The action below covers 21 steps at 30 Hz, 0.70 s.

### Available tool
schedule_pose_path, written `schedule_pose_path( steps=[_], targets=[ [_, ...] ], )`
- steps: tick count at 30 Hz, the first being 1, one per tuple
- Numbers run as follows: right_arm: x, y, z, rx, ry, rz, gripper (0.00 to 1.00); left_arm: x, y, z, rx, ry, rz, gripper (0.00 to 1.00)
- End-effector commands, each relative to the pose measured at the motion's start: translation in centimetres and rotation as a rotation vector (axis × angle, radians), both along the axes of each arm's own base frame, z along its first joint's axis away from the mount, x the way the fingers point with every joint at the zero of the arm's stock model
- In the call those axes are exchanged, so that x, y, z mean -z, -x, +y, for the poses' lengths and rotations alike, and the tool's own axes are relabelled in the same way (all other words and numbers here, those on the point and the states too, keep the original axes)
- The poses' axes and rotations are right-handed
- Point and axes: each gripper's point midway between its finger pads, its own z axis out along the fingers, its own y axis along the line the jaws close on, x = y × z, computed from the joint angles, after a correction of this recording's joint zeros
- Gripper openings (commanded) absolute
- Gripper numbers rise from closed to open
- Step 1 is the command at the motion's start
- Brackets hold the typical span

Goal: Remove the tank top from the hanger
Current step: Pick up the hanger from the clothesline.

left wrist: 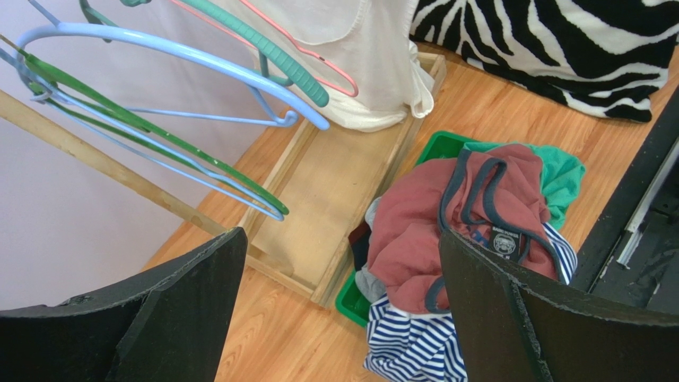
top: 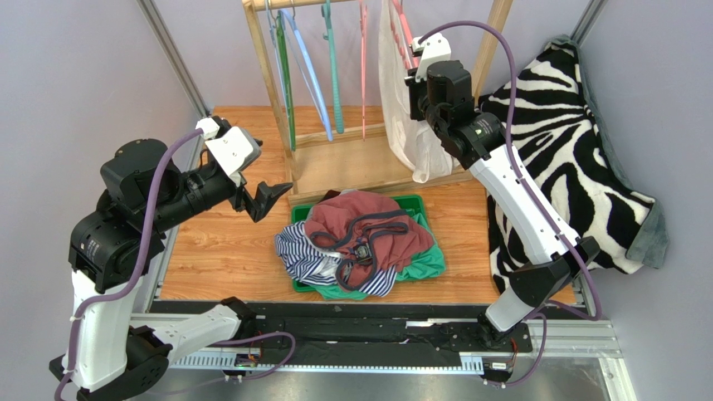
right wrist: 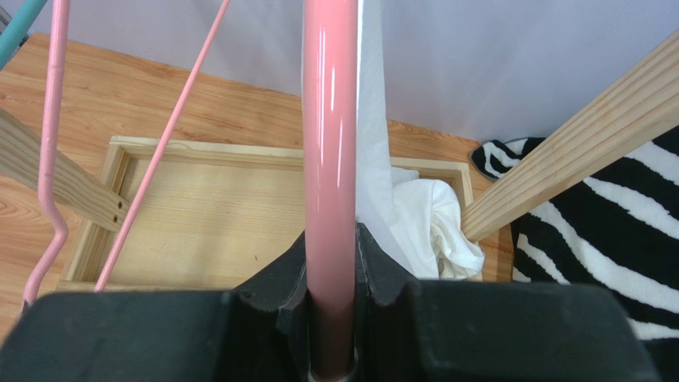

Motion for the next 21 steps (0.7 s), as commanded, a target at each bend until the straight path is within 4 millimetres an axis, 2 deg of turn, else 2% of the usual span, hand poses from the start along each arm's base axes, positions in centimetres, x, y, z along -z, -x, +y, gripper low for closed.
schedule_pose_path(
  steps=[1,2,3,6,8,9,12,13,21],
  targets=[
    [-4.6,1.6,-1.3,0.032,-0.083,-0.127,0.00,0.0,-0.2,0.0,-0.008,0.009,-0.001,0.99],
    [-6.0,1.5,-1.5,0.043,-0.120,-0.183,0.00,-0.2,-0.1,0.0,-0.007,0.012,-0.004,0.99],
    [-5.9,2.1,-1.7,0.042,-0.130,-0.198,0.00,-0.3,0.0,0.1,-0.007,0.015,-0.006,0.99],
    [-7.5,2.7,-2.3,0.060,-0.155,-0.270,0.00,-0.3,0.0,0.2,-0.011,0.014,-0.008,0.99],
    [-7.5,2.8,-2.4,0.073,-0.152,-0.311,0.00,-0.4,0.0,0.3,-0.014,0.014,-0.012,0.99],
    [-8.5,3.5,-2.9,0.077,-0.167,-0.351,0.00,-0.4,0.0,0.2,-0.013,0.014,-0.010,0.99],
    [-9.0,3.8,-2.9,0.074,-0.186,-0.442,0.00,-0.4,-0.1,0.2,-0.013,0.015,-0.009,0.99],
    [-10.2,4.0,-3.1,0.078,-0.214,-0.490,0.00,-0.4,0.0,0.2,-0.011,0.016,-0.010,0.99],
    [-11.8,2.7,-1.6,0.043,-0.206,-0.545,0.00,-0.3,-0.1,0.4,-0.021,0.011,-0.013,0.99]
  ],
)
